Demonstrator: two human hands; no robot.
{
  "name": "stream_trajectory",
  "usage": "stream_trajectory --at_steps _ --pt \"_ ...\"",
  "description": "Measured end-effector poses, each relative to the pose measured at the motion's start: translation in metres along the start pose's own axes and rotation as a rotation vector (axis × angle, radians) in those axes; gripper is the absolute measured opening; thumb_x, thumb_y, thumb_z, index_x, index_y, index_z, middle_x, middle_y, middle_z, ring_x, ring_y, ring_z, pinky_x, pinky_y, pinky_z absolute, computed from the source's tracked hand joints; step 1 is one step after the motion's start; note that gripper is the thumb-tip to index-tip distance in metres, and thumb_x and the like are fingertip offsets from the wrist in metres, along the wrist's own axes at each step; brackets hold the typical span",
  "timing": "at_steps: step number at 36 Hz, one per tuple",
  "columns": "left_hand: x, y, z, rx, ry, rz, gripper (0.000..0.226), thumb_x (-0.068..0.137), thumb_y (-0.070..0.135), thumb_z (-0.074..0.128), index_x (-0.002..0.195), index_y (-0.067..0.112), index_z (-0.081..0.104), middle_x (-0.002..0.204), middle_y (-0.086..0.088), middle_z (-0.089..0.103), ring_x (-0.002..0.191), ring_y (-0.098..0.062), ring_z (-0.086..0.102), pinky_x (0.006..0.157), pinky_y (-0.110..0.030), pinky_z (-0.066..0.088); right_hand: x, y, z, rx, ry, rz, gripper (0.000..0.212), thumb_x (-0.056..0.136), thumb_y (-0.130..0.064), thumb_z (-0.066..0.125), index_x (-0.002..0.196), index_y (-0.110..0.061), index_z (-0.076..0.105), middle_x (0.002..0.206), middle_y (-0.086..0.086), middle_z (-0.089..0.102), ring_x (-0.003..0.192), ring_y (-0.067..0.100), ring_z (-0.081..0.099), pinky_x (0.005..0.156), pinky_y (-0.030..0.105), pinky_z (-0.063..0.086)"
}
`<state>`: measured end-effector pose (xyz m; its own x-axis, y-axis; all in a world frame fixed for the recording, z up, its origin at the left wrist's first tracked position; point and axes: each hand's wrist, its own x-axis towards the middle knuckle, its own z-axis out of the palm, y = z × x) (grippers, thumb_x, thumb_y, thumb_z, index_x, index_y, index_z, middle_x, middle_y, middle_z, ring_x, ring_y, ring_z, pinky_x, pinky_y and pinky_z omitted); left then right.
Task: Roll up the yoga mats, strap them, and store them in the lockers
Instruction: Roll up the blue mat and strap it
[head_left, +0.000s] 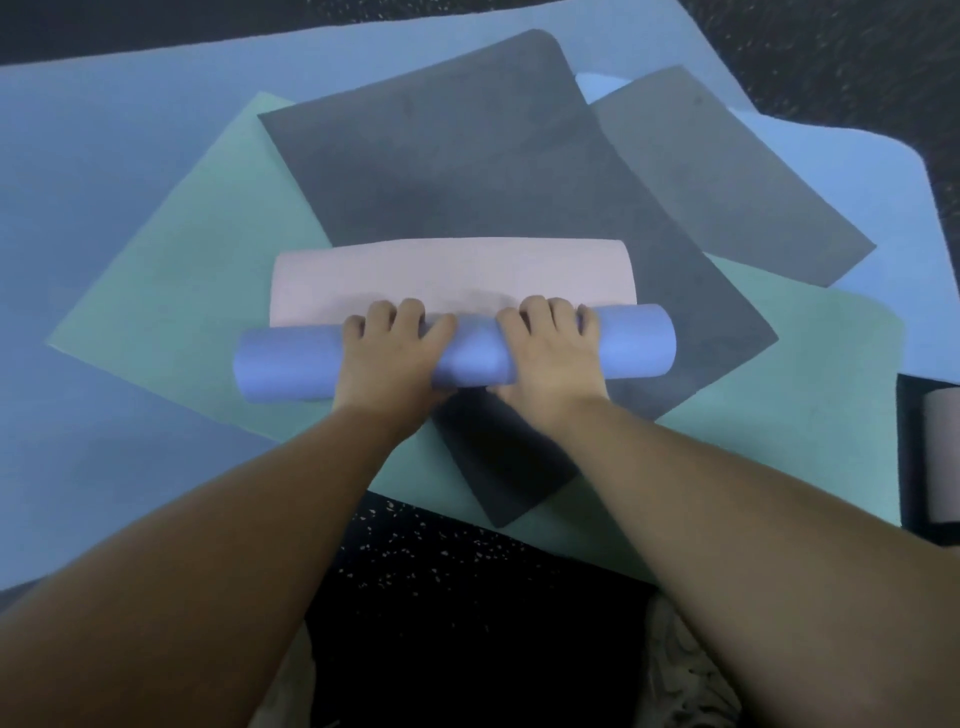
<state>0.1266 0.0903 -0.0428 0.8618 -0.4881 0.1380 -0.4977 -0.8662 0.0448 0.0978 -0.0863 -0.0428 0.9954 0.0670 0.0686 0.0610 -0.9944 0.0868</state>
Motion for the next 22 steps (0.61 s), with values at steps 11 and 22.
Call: stream_trajectory --at_steps 11,22 --pt "-0.072 0.028 -0.011 -0.121 -0.126 -0.025 0.087 0.032 0.043 0.087 0.106 0.022 0.047 0.090 -0.011 0.060 0.074 -0.033 0.056 0.062 -0.040 0.043 -0.082 -0.014 -0.007 0.051 0.103 -0.031 0.071 0.039 -0.041 0.083 0.096 -0.014 0.052 0.091 0.011 0.057 0.085 0.028 0.037 0.083 0.046 0.032" --pt "-0.105 0.048 -0.017 -0.143 -0.249 -0.059 0.077 0.025 0.033 0.091 0.094 0.019 0.062 0.077 -0.008 0.059 0.058 -0.032 0.055 0.050 -0.037 0.044 -0.121 -0.021 -0.017 0.075 -0.074 -0.019 0.072 0.039 -0.044 0.087 0.101 -0.013 0.065 0.091 0.007 0.059 0.087 0.028 0.040 0.089 0.046 0.033"
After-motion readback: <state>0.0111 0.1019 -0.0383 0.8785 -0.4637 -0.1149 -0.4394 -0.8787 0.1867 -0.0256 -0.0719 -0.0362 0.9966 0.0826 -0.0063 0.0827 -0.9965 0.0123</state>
